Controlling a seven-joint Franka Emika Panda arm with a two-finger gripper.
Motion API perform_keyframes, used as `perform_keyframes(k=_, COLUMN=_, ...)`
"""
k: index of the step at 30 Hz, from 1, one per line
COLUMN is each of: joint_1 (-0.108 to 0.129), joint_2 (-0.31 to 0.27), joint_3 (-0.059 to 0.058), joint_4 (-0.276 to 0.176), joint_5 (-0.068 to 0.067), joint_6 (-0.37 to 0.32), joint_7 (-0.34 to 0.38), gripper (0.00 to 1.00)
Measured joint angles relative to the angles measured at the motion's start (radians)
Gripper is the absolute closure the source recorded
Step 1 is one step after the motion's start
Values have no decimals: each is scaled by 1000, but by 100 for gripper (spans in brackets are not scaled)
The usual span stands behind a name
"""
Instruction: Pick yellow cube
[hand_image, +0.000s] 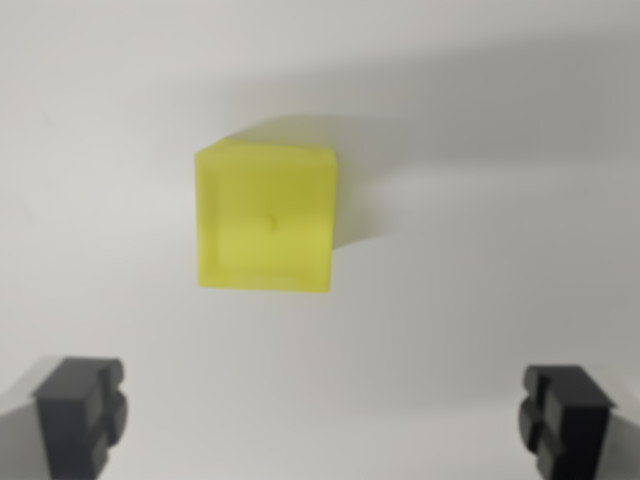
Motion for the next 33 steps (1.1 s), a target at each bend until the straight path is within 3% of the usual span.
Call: perform_keyframes(k=33, joint_1=32, joint_2=182, joint_3=0, joint_4=42, joint_5=38, joint_6=136, joint_7=82, gripper=0)
